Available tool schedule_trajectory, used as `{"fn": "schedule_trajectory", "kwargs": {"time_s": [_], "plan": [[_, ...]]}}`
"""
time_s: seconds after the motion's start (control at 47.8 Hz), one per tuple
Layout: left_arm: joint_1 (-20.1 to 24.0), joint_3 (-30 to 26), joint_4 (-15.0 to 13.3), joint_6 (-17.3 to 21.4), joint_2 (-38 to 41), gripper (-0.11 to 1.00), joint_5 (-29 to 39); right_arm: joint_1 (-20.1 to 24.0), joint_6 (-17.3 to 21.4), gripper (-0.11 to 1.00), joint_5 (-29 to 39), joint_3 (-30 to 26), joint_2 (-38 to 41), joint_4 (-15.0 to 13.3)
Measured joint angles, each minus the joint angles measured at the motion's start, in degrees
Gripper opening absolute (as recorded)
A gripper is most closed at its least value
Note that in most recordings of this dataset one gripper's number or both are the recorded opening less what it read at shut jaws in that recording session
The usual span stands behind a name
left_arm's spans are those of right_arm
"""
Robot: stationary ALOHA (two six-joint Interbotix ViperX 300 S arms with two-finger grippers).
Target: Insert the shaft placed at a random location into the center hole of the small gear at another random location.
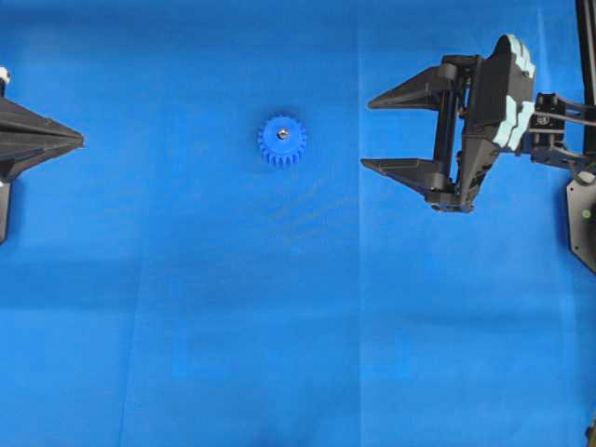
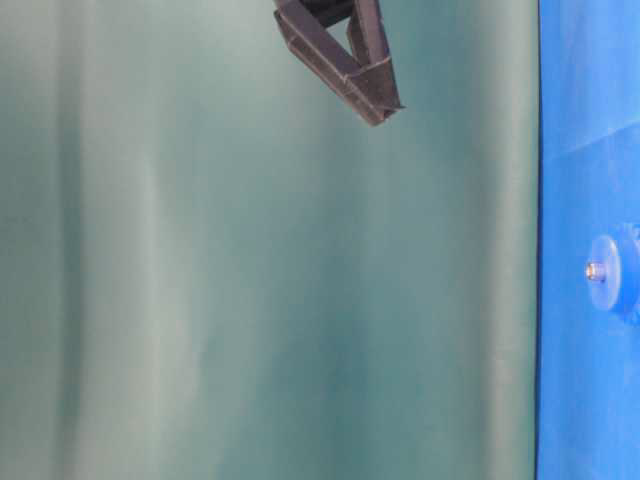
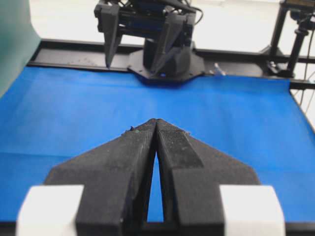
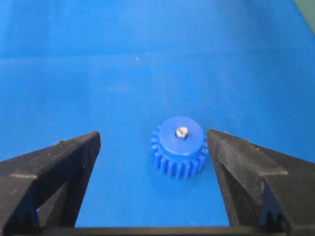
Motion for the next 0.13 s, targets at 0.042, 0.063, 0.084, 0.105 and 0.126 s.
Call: {"fn": "schedule_trajectory", "kwargs": {"time_s": [0.042, 0.063, 0.084, 0.105, 0.126], "plan": [[0.09, 0.00, 0.00, 0.00, 0.00, 0.00, 0.00, 0.00, 0.00, 0.77, 0.00, 0.00, 0.09, 0.00], [0.00, 0.00, 0.00, 0.00, 0.00, 0.01, 0.00, 0.00, 0.00, 0.77, 0.09, 0.00, 0.00, 0.09], [0.00, 0.00, 0.00, 0.00, 0.00, 0.00, 0.00, 0.00, 0.00, 0.77, 0.00, 0.00, 0.00, 0.00], [0.00, 0.00, 0.00, 0.00, 0.00, 0.01, 0.00, 0.00, 0.00, 0.77, 0.09, -0.09, 0.09, 0.00], [0.00, 0.00, 0.00, 0.00, 0.00, 0.01, 0.00, 0.00, 0.00, 0.77, 0.09, 0.00, 0.09, 0.00]]}}
